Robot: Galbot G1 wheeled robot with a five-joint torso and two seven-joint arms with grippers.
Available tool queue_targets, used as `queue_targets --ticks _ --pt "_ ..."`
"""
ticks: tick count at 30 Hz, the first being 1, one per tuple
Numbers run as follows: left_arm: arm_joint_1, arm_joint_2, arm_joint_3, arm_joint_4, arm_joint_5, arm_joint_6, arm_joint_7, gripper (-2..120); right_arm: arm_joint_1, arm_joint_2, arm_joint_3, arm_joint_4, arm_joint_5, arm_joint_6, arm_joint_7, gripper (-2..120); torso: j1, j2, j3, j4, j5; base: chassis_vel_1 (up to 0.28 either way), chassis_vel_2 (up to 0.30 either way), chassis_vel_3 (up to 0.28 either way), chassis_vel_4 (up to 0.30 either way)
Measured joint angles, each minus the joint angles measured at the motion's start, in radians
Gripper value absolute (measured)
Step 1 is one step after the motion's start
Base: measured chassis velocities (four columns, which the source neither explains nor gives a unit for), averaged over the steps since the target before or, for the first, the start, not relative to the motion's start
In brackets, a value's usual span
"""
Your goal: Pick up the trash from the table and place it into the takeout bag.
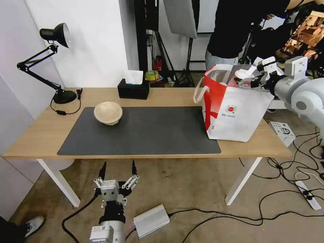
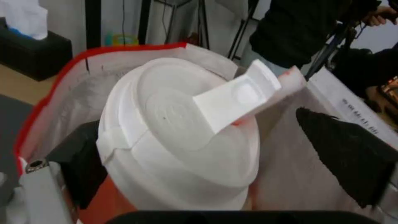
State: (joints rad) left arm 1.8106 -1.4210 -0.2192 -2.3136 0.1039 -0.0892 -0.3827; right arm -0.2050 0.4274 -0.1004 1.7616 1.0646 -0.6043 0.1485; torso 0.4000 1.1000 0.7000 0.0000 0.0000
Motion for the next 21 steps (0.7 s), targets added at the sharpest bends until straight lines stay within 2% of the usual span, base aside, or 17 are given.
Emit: queue_targets --ticks 11,21 --pt "-0.004 0.018 0.013 -0.002 -0.002 0.001 0.001 100 0.084 -0.038 -0.023 -0.005 0.014 -0.110 -0.019 100 0.000 0.000 0.000 -0.0001 0.0000 0.000 0.000 0.000 0.000" --pt "0.003 0.012 0.015 -0.006 0.001 0.001 0.002 100 0.140 -0.012 -0.076 -0.028 0.024 -0.120 0.012 100 0.000 0.000 0.000 0.0001 0.0000 0.000 0.000 0.000 0.000"
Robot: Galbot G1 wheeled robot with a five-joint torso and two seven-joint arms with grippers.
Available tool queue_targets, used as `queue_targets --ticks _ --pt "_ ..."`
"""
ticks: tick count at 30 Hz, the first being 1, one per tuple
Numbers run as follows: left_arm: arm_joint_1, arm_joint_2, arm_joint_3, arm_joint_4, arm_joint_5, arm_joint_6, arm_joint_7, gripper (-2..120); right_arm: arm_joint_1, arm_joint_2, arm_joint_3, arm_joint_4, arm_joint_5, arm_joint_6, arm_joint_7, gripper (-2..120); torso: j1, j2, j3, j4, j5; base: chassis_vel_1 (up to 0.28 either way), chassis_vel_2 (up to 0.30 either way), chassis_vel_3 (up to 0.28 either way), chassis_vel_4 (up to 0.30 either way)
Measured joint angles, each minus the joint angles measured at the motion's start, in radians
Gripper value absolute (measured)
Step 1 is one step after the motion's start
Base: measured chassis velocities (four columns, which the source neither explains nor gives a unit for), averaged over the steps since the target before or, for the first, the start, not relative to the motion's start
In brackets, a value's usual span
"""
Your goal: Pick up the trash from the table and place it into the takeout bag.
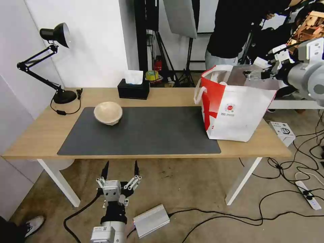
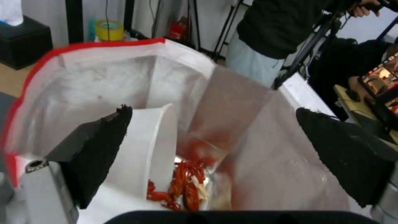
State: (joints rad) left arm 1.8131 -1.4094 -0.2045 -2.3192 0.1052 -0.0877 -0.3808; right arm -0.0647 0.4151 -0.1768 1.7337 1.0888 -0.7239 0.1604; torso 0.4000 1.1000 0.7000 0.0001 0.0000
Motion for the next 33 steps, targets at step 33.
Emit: queue_targets --ticks 33 --pt "0.020 -0.037 -0.021 -0.019 0.020 -0.006 -0.012 100 -0.412 0.072 0.220 0.320 -0.041 0.660 0.357 100 0.000 0.000 0.000 0.0002 0.0000 0.000 0.000 0.000 0.000"
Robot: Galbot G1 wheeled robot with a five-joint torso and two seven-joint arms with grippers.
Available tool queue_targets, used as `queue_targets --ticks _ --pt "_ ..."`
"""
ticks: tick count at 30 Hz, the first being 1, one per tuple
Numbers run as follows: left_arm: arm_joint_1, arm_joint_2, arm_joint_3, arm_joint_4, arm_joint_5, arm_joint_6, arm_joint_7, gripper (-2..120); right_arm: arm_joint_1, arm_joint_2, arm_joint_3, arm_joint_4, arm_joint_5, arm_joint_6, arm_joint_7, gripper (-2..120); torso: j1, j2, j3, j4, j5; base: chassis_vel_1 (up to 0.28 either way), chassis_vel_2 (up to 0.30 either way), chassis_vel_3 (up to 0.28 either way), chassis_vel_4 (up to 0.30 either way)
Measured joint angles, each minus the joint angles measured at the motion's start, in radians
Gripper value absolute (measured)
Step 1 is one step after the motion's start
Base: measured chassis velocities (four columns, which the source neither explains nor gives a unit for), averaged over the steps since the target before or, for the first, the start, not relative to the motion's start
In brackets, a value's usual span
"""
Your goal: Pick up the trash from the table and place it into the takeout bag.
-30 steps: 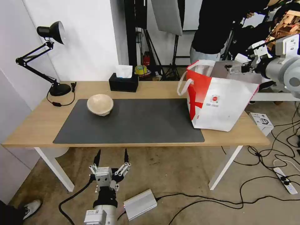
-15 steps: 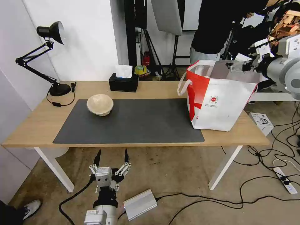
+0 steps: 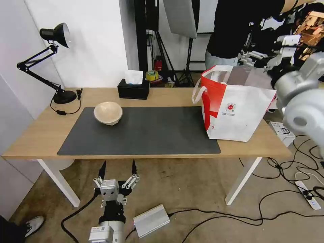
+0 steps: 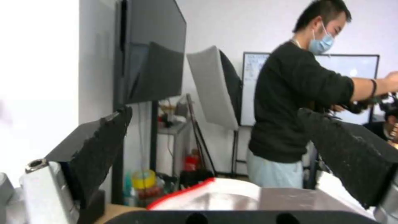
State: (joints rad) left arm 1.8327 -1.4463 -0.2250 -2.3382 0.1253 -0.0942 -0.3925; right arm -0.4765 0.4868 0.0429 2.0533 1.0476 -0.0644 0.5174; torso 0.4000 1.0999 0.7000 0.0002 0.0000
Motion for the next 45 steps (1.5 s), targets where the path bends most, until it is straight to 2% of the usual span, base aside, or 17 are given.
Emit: queue_targets --ticks 6,11,15,21,25,29,34,39,45 --pt "0.004 0.000 -0.008 -0.006 0.001 -0.001 -0.002 100 -0.073 0.037 0.011 0.044 -0.049 0.097 0.031 100 0.000 0.000 0.000 -0.0003 -0.0001 0.000 0.000 0.000 0.000" --pt "0.014 -0.007 -0.013 -0.014 0.001 -0.001 -0.003 100 -0.240 0.081 0.046 0.123 -0.173 0.187 0.049 100 0.000 0.000 0.000 -0.0002 -0.0001 0.000 0.000 0.000 0.000" --pt "0.018 -0.007 -0.015 -0.014 0.002 -0.002 -0.003 100 -0.355 0.094 0.084 0.187 -0.273 0.196 0.063 100 0.000 0.000 0.000 -0.0003 -0.0001 0.000 0.000 0.000 0.000" --pt "0.018 -0.011 -0.016 -0.017 0.003 -0.002 -0.003 100 -0.469 0.110 0.118 0.260 -0.323 0.195 0.099 100 0.000 0.000 0.000 -0.0002 -0.0001 0.000 0.000 0.000 0.000" --pt "0.024 -0.017 -0.011 -0.017 0.012 -0.002 -0.003 100 -0.608 0.139 0.169 0.320 -0.378 0.190 0.122 100 0.000 0.000 0.000 -0.0003 -0.0001 0.000 0.000 0.000 0.000" --pt "0.025 -0.015 -0.009 -0.016 0.014 -0.002 -0.003 100 -0.725 0.167 0.204 0.354 -0.440 0.188 0.130 100 0.000 0.000 0.000 -0.0003 0.0000 0.000 0.000 0.000 0.000" --pt "0.024 -0.015 -0.007 -0.016 0.015 -0.002 -0.003 100 -0.793 0.198 0.218 0.369 -0.482 0.188 0.131 100 0.000 0.000 0.000 -0.0003 0.0000 0.000 0.000 0.000 0.000" --pt "0.029 -0.017 -0.006 -0.015 0.020 -0.005 -0.003 100 -0.963 0.264 0.231 0.410 -0.573 0.187 0.128 100 0.000 0.000 0.000 -0.0005 0.0000 0.000 0.000 0.000 0.000" --pt "0.033 -0.015 -0.003 -0.016 0.021 -0.006 -0.003 100 -1.048 0.299 0.229 0.418 -0.635 0.198 0.126 100 0.000 0.000 0.000 -0.0001 0.0000 0.000 0.000 0.000 0.000"
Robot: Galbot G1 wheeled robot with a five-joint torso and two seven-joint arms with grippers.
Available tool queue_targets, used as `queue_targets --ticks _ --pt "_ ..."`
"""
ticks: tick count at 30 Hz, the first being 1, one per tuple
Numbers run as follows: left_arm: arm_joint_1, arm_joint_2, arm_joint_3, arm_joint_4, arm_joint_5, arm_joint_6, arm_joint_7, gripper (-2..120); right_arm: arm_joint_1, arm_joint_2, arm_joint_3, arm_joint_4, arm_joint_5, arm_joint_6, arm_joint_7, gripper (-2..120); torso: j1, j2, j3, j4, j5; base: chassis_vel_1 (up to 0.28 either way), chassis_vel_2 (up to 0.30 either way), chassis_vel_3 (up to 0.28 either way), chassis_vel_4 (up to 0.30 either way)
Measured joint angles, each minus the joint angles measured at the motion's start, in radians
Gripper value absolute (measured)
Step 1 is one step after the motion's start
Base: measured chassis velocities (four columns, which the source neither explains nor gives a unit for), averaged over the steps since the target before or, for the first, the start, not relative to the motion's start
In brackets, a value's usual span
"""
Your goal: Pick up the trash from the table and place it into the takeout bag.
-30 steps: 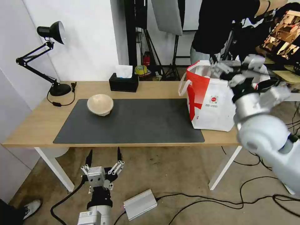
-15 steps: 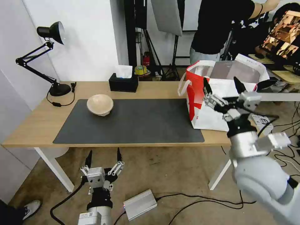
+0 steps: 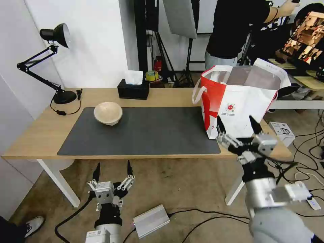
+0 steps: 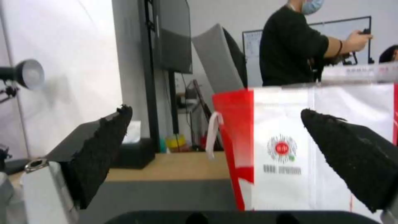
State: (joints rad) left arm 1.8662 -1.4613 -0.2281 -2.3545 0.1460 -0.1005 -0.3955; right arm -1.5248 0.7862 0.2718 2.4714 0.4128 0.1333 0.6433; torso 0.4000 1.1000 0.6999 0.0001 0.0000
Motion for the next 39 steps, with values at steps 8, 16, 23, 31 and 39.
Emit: queue_targets --ticks 8,16,23,31,39 --pt "-0.004 0.004 0.000 -0.001 -0.002 0.000 0.000 100 -0.081 0.035 -0.021 -0.012 -0.065 0.017 -0.008 100 0.000 0.000 0.000 0.0000 -0.0001 0.000 0.000 0.000 0.000" --pt "-0.004 0.000 0.002 -0.001 -0.003 0.000 0.000 100 -0.144 0.073 -0.051 -0.039 -0.127 0.032 -0.029 100 0.000 0.000 0.000 -0.0001 -0.0001 0.000 0.000 0.000 0.000" --pt "-0.006 -0.002 0.007 0.000 -0.003 0.000 0.001 100 -0.189 0.093 -0.064 -0.049 -0.173 0.049 -0.041 100 0.000 0.000 0.000 -0.0001 -0.0001 0.000 0.000 0.000 0.000" --pt "-0.005 -0.002 0.006 -0.001 -0.003 0.000 0.001 100 -0.213 0.110 -0.072 -0.070 -0.192 0.061 -0.052 100 0.000 0.000 0.000 -0.0001 0.0000 0.000 0.000 0.000 0.000" --pt "-0.002 -0.001 0.004 -0.005 -0.003 0.000 0.001 100 -0.226 0.119 -0.084 -0.087 -0.212 0.061 -0.057 100 0.000 0.000 0.000 -0.0001 0.0000 0.000 0.000 0.000 0.000"
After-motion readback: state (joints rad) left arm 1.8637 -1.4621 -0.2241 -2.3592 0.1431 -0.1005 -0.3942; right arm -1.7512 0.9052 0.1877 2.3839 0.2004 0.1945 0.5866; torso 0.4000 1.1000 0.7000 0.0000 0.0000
